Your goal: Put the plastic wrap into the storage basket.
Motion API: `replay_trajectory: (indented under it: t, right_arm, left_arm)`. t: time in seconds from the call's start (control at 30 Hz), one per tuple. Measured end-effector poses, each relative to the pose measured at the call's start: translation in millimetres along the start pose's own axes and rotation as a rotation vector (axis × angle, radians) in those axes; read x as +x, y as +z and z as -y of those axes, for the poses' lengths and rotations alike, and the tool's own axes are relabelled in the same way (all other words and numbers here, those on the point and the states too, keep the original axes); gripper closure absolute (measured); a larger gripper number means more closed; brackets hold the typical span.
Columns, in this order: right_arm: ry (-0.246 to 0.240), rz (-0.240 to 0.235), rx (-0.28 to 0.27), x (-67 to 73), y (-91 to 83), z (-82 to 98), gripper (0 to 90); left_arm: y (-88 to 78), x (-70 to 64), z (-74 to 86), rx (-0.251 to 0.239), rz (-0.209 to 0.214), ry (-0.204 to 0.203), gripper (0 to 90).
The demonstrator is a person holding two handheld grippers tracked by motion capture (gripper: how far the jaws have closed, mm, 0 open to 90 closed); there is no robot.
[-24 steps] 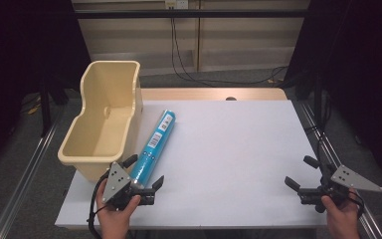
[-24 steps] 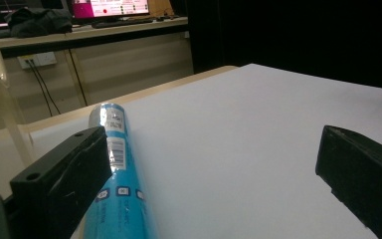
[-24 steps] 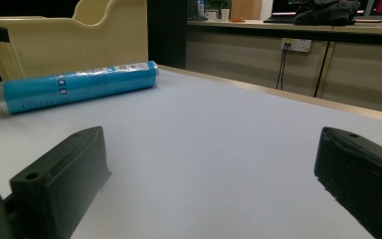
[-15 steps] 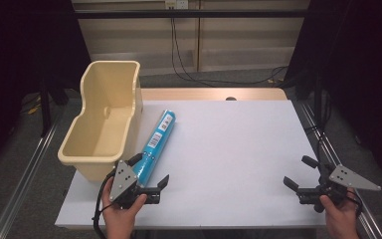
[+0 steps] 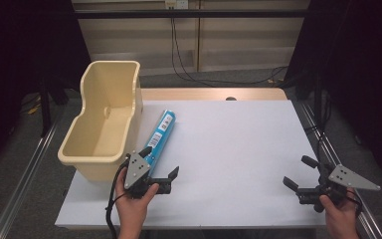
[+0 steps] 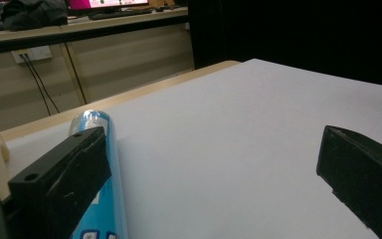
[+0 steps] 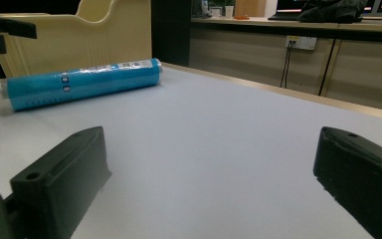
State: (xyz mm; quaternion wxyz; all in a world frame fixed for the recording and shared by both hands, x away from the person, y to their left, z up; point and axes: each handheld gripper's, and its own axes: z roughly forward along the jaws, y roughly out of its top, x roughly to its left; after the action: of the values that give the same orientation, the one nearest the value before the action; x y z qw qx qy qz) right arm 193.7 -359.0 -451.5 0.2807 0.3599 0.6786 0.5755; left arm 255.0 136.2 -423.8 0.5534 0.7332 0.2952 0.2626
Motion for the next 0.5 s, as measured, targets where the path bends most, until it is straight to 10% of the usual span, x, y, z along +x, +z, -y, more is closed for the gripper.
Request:
replay_trajectory:
  t: [0.5]
  right_arm:
    - [-0.003,-0.004,0.002,-0.4,0.6,0.3,0.4]
  left_arm:
    - [39.6,15.8,-6.4,0.12,-0.024,-0.028,0.0]
